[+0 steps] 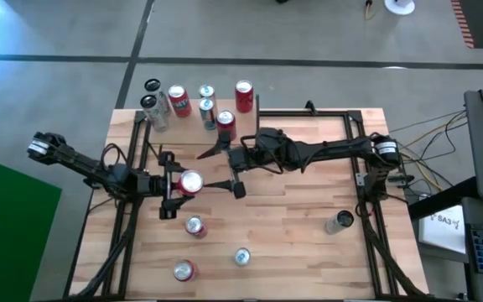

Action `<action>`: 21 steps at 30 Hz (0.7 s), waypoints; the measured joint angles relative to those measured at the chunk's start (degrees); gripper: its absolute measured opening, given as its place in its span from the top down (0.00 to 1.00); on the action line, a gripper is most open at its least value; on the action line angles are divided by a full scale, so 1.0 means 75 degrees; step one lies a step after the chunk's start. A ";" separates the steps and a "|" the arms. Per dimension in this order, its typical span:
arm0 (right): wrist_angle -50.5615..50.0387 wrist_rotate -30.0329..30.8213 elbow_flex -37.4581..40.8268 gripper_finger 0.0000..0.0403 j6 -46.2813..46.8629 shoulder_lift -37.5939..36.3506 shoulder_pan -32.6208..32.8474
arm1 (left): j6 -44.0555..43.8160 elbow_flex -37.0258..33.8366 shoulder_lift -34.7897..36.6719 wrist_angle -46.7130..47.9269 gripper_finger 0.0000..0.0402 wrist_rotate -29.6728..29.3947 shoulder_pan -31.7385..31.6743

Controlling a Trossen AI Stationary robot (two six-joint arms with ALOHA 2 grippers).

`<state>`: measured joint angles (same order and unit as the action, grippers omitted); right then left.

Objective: Place canned beverage on shelf
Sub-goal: Put the red soda can on the shelf aligned with the other red soda cans

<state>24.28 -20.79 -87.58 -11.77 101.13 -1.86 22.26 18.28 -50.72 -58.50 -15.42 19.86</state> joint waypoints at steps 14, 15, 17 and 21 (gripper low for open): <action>0.0033 0.0026 -0.0190 0.11 -0.0115 -0.0072 -0.0036 | 0.0295 -0.0017 0.0792 0.0597 0.28 -0.0507 0.0009; 0.0025 0.0027 -0.0210 0.11 -0.0116 -0.0077 -0.0039 | 0.0306 -0.0028 0.0878 0.0710 0.28 -0.0545 0.0009; 0.0032 0.0025 -0.0282 0.11 -0.0105 -0.0036 -0.0056 | 0.0308 -0.0032 0.1008 0.0924 0.28 -0.0564 0.0003; 0.0181 0.0118 -0.0560 0.11 0.0026 0.0273 -0.0065 | 0.0310 -0.0041 0.1056 0.1015 0.28 -0.0673 0.0003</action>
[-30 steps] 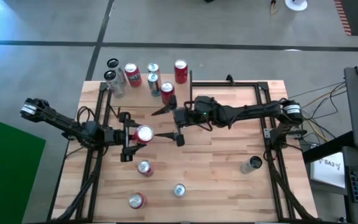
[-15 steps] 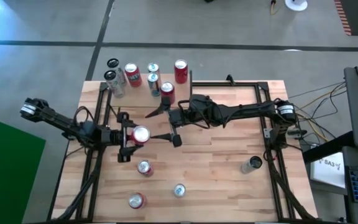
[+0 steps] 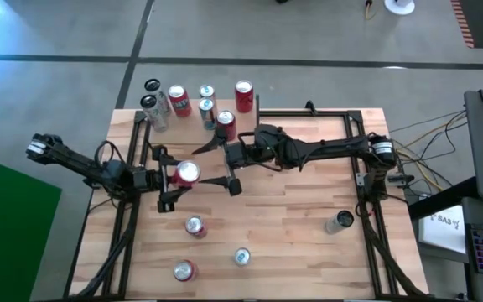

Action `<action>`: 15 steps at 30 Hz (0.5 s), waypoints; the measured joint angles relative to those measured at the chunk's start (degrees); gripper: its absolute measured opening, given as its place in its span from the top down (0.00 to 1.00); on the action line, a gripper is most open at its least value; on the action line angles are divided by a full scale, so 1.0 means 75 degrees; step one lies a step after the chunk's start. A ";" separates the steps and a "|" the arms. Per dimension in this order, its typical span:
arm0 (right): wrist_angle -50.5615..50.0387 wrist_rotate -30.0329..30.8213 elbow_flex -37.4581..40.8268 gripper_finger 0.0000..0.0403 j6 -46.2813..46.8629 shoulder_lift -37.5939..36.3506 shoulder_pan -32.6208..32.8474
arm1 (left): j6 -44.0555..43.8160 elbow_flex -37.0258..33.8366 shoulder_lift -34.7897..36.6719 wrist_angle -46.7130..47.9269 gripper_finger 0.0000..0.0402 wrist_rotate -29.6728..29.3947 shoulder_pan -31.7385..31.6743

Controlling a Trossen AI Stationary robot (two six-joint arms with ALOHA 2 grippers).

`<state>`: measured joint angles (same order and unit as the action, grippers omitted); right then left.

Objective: Place canned beverage on shelf
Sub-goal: Put the red soda can on the shelf aligned with the other red soda cans

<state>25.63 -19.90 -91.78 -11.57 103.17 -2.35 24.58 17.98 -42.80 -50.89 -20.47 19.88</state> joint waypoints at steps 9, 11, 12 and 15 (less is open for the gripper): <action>-0.0045 -0.0162 -0.0920 0.11 -0.0204 0.0866 0.0000 | 0.0000 -0.0006 0.0012 -0.0015 0.28 -0.0026 0.0000; -0.0038 -0.0316 -0.1066 0.12 -0.0175 0.0992 -0.0007 | 0.0000 -0.0006 0.0026 0.0021 0.28 -0.0020 0.0000; -0.0047 -0.0324 -0.1124 0.13 -0.0153 0.1038 -0.0009 | 0.0000 -0.0006 0.0028 0.0042 0.28 -0.0022 0.0000; -0.0061 -0.0384 -0.1197 0.19 -0.0200 0.1105 -0.0015 | -0.0020 -0.0006 0.0038 0.0067 0.28 -0.0027 0.0000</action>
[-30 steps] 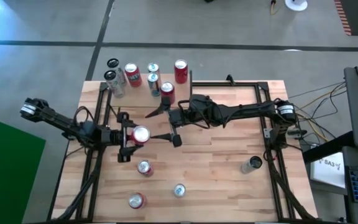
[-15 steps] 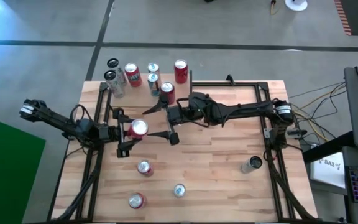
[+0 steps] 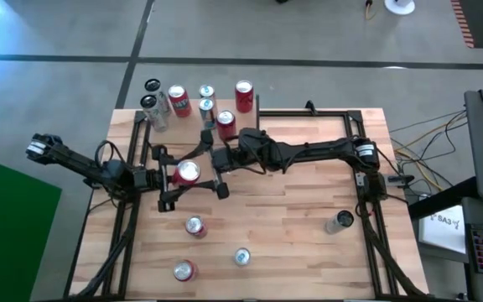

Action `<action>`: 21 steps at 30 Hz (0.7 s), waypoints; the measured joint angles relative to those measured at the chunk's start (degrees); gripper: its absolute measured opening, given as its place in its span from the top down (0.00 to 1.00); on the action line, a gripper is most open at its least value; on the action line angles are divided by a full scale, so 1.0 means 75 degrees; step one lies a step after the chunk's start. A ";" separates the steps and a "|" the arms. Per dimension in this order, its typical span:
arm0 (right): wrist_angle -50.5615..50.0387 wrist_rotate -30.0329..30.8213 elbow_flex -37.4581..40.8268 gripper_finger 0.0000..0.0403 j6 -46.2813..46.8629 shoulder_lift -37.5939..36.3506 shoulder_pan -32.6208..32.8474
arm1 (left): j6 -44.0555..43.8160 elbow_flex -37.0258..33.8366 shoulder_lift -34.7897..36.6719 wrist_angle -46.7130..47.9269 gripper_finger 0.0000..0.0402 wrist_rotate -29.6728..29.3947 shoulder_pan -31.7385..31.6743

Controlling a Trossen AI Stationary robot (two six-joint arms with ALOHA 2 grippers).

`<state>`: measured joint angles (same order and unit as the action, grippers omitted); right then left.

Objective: Place canned beverage on shelf
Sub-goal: Put the red soda can on the shelf aligned with the other red soda cans

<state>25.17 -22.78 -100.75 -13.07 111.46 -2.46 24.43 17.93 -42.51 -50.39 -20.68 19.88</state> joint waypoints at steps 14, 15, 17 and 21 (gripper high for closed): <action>-0.0149 -0.0022 -0.0005 0.29 -0.0028 0.0000 -0.0015 | -0.0024 0.0000 0.0030 0.0064 0.28 -0.0240 0.0011; -0.0165 -0.0032 -0.0005 0.29 -0.0026 0.0000 -0.0019 | -0.0027 0.0000 0.0027 0.0070 0.28 -0.0276 0.0012; -0.0169 -0.0046 -0.0002 0.29 -0.0010 0.0000 -0.0020 | -0.0028 0.0000 0.0029 0.0090 0.28 -0.0284 0.0012; -0.0174 -0.0047 -0.0002 0.29 0.0026 0.0000 -0.0017 | -0.0108 0.0000 0.0030 0.0107 0.28 -0.0359 0.0012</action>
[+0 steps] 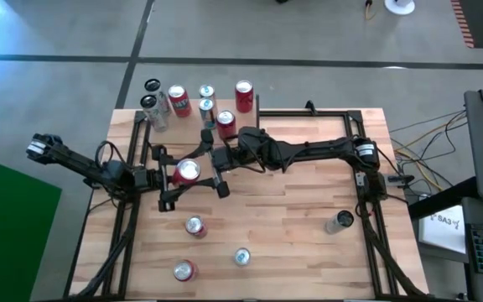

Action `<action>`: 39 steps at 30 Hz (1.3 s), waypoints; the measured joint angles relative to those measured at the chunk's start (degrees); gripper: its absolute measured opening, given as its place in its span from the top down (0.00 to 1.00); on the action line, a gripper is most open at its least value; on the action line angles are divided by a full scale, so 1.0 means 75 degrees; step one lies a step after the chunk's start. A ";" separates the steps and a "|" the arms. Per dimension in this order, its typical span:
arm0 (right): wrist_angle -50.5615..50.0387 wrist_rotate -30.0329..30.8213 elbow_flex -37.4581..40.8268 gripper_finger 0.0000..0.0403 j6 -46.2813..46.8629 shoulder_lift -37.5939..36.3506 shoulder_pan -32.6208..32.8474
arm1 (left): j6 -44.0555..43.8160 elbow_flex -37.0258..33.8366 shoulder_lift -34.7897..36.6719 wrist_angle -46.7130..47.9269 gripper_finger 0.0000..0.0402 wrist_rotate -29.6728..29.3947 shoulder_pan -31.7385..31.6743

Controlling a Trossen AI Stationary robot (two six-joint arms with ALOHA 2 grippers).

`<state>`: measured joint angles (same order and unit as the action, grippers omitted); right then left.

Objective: Place canned beverage on shelf
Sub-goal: Put the red soda can on the shelf aligned with the other red soda cans

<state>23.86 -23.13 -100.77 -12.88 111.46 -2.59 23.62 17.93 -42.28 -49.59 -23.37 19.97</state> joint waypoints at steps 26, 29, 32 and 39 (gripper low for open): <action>-0.1085 0.0516 0.0007 0.29 0.0545 -0.0433 -0.0460 | 0.0009 0.0017 0.1411 0.1126 0.07 -0.1801 -0.0006; -0.1495 0.0864 -0.0175 0.29 0.0512 -0.0446 -0.0527 | 0.0011 0.0017 0.1799 0.1330 0.07 -0.1976 -0.0012; -0.1844 0.1217 -0.0312 0.29 0.0408 -0.0446 -0.0578 | 0.0008 0.0017 0.2182 0.1428 0.07 -0.1984 -0.0012; -0.2127 0.2106 -0.0482 0.29 0.0296 -0.0407 -0.0668 | 0.0000 0.0009 0.3047 0.1476 0.07 -0.1987 -0.0012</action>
<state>7.91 -7.34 -104.39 -10.66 108.41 -7.60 23.62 18.00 -19.43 -38.52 -38.27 19.88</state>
